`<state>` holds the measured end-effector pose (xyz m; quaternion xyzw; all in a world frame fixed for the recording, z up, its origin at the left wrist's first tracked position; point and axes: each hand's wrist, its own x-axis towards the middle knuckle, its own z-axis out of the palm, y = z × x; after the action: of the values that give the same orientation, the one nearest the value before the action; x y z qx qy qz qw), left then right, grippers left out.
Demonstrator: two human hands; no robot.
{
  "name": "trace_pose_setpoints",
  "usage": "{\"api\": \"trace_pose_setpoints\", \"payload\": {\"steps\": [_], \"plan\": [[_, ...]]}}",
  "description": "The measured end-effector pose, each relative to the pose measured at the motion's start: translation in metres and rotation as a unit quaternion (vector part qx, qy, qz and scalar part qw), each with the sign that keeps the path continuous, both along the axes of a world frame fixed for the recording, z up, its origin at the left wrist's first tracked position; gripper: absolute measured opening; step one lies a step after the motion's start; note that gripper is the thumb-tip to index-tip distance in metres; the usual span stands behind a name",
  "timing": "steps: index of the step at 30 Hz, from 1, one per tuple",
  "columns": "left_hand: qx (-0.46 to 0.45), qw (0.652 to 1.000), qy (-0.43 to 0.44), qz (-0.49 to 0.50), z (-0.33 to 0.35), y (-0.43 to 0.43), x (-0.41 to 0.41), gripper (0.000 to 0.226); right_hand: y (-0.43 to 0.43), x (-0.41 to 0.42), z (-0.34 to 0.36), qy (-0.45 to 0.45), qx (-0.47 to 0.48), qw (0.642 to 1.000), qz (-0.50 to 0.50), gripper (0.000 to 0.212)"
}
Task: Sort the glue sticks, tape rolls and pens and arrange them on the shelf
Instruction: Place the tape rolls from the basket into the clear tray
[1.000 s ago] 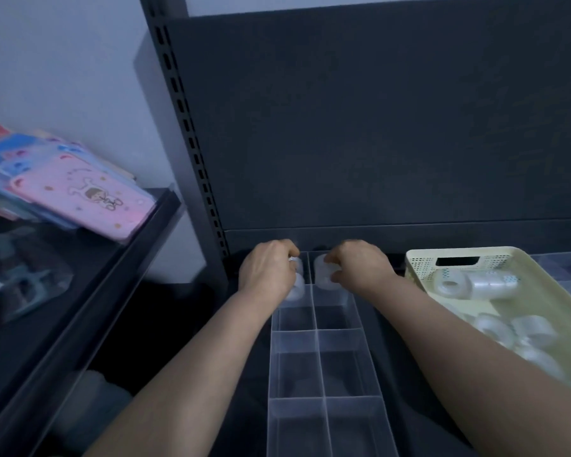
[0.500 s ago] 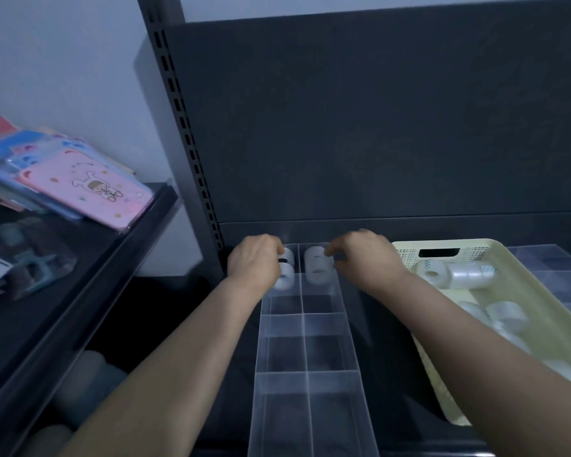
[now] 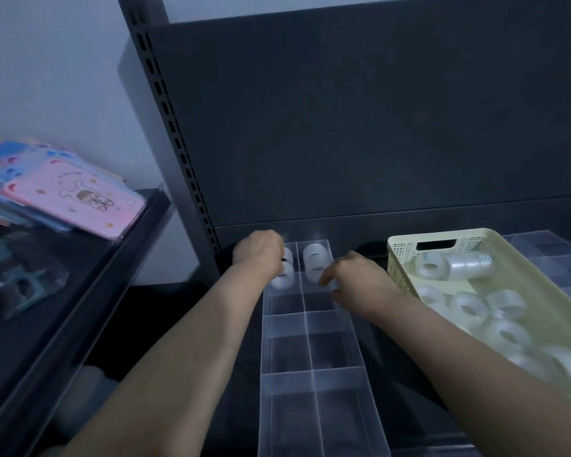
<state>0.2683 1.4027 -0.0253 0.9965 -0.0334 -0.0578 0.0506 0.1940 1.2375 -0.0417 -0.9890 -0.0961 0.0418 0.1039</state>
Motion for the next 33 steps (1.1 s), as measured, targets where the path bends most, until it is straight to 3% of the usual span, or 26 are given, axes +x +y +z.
{"api": "trace_pose_setpoints", "payload": {"steps": [7, 14, 21, 27, 33], "plan": [[0.001, 0.999, 0.046, 0.003, 0.003, 0.002, 0.007, 0.022, 0.001, 0.003, -0.005, -0.012, -0.009, 1.0, -0.001, 0.042], [-0.013, 1.0, -0.006, 0.009, -0.002, 0.003, 0.004, 0.027, 0.002, 0.0, -0.005, -0.012, -0.001, 1.0, -0.009, 0.041], [-0.076, 0.993, -0.081, -0.03, 0.017, -0.015, -0.021, 0.016, -0.01, -0.017, 0.015, -0.042, -0.007, 0.999, 0.002, 0.031], [-0.143, 0.979, -0.088, -0.117, 0.039, -0.079, -0.062, 0.011, -0.066, -0.055, 0.024, -0.091, -0.017, 0.995, -0.038, 0.026], [-0.159, 0.968, -0.068, -0.184, 0.04, -0.16, -0.096, 0.014, -0.161, -0.094, 0.027, -0.095, -0.011, 0.984, -0.149, 0.029]]}}
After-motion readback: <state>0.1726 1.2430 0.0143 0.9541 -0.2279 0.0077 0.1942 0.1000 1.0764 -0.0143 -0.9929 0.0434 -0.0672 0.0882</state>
